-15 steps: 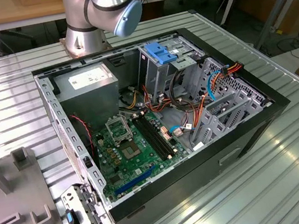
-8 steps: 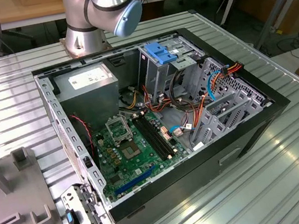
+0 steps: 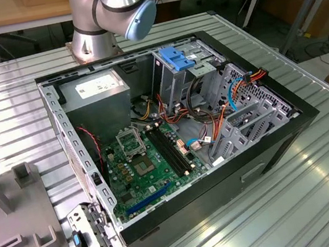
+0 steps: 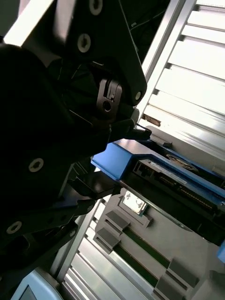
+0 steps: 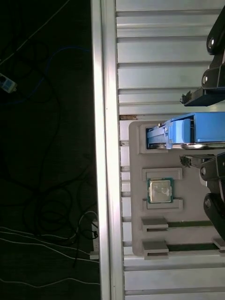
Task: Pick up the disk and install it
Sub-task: 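Pick up the disk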
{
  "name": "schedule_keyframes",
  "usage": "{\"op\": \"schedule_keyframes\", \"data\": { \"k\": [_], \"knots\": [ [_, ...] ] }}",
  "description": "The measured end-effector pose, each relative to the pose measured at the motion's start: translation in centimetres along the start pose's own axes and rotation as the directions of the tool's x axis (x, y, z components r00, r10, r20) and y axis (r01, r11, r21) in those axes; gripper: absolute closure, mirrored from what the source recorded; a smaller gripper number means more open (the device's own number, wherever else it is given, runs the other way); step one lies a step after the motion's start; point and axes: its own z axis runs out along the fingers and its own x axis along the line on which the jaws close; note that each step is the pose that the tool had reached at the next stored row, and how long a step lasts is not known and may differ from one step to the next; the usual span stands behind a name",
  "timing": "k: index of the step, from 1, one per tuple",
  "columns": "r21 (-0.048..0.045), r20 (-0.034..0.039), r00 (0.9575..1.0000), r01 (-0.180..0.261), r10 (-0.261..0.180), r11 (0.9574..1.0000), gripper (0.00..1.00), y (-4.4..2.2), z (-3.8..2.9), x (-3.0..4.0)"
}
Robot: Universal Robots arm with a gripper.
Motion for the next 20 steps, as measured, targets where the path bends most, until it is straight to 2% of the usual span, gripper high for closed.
{"op": "schedule_keyframes", "data": {
  "k": [4, 5, 6, 9, 10, 11, 13, 14, 16, 20],
  "knots": [
    [0.0000, 0.0000, 1.0000, 0.000, 0.000, 1.0000, 0.47, 0.00, 0.04, 0.00],
    [0.0000, 0.0000, 1.0000, 0.000, 0.000, 1.0000, 0.49, 0.00, 0.04, 0.00],
    [0.0000, 0.0000, 1.0000, 0.000, 0.000, 1.0000, 0.56, 0.00, 0.05, 0.00],
    [0.0000, 0.0000, 1.0000, 0.000, 0.000, 1.0000, 0.56, 0.00, 0.06, 0.00],
    [0.0001, 0.0001, 1.0000, 0.000, 0.000, 1.0000, 0.56, -0.01, 0.07, 0.23],
    [-0.0005, -0.0002, 0.9996, -0.027, 0.027, 0.9996, 0.56, -0.07, 0.07, 0.23],
    [-0.0005, -0.0003, 0.9996, -0.029, 0.029, 0.9996, 0.63, -0.08, 0.07, 0.23],
    [-0.0005, -0.0003, 0.9996, -0.029, 0.029, 0.9996, 0.63, -0.08, 0.07, 0.24],
    [-0.0004, -0.0002, 0.9997, -0.023, 0.023, 0.9997, 0.63, -0.08, 0.07, 0.23],
    [0.0006, 0.0003, 0.9996, 0.027, -0.027, 0.9996, 0.63, -0.08, 0.07, 0.24]
  ]
}}
